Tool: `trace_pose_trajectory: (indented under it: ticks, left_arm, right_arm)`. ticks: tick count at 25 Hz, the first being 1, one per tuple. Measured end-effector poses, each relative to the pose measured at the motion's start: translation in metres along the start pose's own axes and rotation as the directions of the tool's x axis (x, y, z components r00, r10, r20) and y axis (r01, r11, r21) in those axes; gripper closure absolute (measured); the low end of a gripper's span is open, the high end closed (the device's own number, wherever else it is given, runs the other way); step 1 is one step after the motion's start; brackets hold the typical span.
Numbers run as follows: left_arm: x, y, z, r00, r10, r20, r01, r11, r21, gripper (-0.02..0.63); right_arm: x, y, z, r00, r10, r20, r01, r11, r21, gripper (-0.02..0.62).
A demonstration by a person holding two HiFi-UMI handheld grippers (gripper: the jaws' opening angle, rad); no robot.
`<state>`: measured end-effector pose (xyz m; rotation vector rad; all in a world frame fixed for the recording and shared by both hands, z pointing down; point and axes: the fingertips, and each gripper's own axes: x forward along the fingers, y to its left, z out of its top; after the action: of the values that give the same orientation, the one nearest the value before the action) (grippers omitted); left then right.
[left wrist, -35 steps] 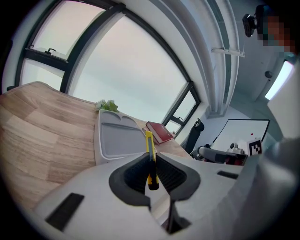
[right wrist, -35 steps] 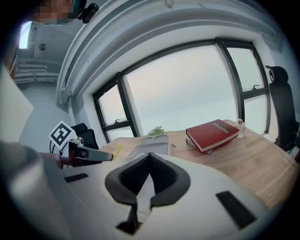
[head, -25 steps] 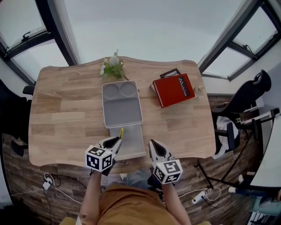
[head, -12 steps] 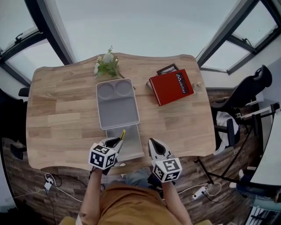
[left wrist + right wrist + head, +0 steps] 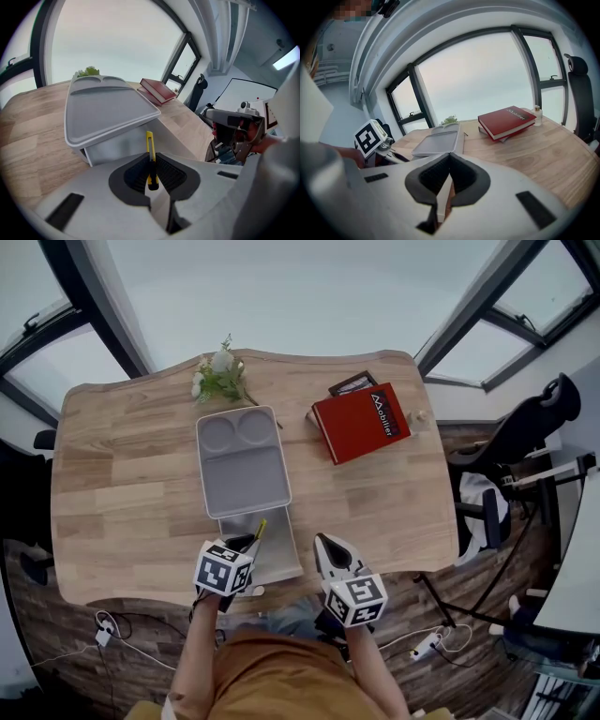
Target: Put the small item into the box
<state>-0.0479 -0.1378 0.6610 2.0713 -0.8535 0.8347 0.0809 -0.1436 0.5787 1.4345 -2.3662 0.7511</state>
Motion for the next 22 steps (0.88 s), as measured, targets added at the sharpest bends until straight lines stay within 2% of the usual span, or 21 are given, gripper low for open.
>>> trace_pose_trajectory:
  ticks: [9, 14, 22]
  left_arm:
    - [0.010, 0.000, -0.005, 0.993, 0.049, -0.112, -0.044, 0.998, 0.046, 0.562]
    - [0.017, -0.005, -0.006, 0.987, 0.043, -0.156, -0.030, 0.996, 0.087, 0.563]
    - [0.026, -0.005, -0.008, 0.971, 0.078, -0.224, -0.044, 0.987, 0.152, 0.561]
  right_arm:
    - [0.003, -0.012, -0.005, 1.000, -0.007, -0.021, 0.007, 1.000, 0.014, 0.591]
    - [0.003, -0.019, -0.002, 1.000, -0.018, -0.014, 0.018, 0.999, 0.027, 0.591]
    - [-0.002, -0.030, -0.004, 0.999, -0.046, -0.017, 0.046, 0.998, 0.043, 0.591]
